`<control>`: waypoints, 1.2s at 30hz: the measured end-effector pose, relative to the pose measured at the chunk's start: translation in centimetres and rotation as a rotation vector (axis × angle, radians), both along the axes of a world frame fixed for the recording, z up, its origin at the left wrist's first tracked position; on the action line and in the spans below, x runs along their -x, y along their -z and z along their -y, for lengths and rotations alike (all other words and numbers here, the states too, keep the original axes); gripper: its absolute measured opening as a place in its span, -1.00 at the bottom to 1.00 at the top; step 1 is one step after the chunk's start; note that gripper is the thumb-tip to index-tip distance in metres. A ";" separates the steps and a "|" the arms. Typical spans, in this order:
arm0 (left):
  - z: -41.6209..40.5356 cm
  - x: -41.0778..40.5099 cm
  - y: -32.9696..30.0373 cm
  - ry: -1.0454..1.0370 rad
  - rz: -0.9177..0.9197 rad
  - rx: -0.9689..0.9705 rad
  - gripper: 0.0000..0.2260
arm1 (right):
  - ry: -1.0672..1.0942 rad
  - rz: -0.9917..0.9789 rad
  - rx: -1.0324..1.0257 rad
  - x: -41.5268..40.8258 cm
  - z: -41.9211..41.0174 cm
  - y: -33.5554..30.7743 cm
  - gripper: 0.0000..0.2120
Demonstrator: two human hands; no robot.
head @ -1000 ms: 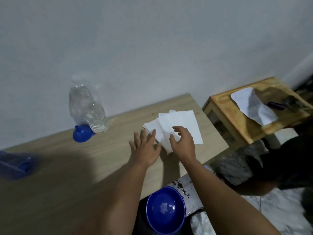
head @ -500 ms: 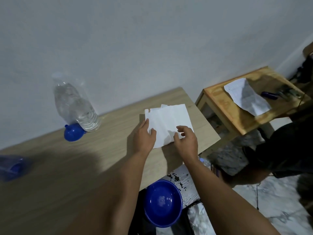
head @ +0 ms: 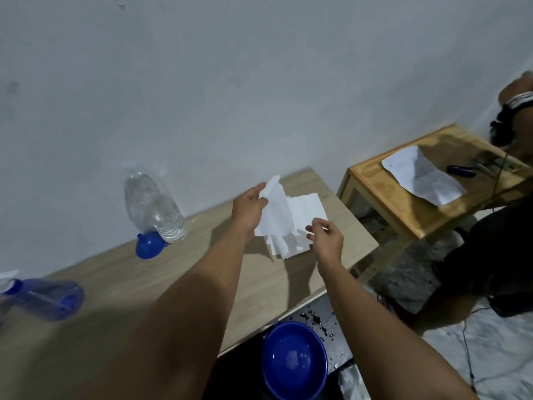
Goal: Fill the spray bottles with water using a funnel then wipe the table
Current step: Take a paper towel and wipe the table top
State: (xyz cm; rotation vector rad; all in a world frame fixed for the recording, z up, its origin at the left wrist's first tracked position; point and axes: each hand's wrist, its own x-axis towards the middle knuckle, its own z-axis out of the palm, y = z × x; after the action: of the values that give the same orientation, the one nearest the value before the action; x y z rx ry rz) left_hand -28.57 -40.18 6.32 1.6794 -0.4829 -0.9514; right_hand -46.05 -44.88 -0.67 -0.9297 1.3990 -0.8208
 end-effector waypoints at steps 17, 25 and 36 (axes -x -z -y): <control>-13.0 -4.7 0.2 -0.223 -0.315 0.081 -0.33 | -0.322 0.178 0.021 -7.8 -6.1 -3.1 -0.72; -28.7 -9.6 1.7 -0.552 -0.196 -0.015 -0.52 | -0.740 0.084 0.045 -16.6 -18.3 -1.3 -0.77; -50.9 -17.5 4.8 -0.885 0.166 -0.235 -0.64 | -1.160 -0.022 0.165 -27.9 -36.9 1.8 -0.76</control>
State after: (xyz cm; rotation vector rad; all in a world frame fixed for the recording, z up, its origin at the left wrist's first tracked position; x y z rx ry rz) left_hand -11.02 10.70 1.49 1.9152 0.2877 -0.2176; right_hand -18.16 -8.01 -2.49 -1.6187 0.5928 -0.0273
